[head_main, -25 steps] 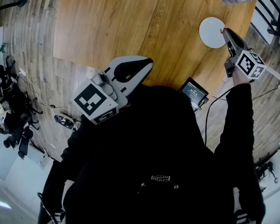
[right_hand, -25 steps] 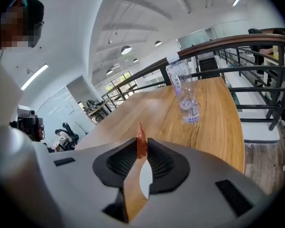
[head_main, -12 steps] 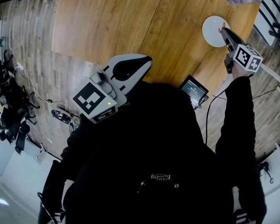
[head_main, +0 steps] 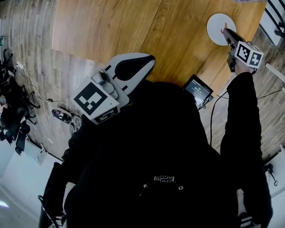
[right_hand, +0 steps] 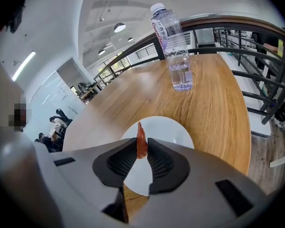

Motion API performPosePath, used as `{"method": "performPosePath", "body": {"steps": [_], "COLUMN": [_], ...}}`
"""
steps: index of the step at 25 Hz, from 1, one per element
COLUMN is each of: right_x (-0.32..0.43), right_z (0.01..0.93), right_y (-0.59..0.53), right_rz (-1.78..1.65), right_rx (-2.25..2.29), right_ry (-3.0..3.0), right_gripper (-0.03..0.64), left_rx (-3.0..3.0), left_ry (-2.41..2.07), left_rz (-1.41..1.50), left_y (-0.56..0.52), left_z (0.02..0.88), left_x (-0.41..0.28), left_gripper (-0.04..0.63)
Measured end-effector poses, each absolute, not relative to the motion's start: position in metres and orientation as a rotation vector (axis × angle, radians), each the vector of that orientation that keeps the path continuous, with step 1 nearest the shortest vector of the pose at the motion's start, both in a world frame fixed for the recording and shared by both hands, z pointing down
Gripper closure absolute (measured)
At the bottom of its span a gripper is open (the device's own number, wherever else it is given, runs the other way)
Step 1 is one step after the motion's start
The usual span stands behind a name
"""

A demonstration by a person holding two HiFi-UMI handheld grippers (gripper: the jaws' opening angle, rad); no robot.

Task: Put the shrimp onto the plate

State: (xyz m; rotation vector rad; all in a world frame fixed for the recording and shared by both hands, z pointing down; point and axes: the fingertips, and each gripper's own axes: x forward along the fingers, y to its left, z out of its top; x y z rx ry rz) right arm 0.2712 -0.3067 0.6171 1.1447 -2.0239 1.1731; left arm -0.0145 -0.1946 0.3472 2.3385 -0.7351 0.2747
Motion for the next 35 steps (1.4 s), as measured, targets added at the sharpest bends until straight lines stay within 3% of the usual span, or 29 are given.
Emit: {"method": "performPosePath", "body": {"steps": [35], "right_x": [0.268], "right_z": [0.657], "right_y": [-0.298], "right_rz": [0.906], "right_rx": [1.047], "right_ry": [-1.913], "right_gripper": [0.515], "left_rx": [2.293], "left_ry": [-0.788], "left_rz": [0.307], "left_y": [-0.184], "left_z": [0.359], "left_x": [-0.035], "left_gripper": [0.591]}}
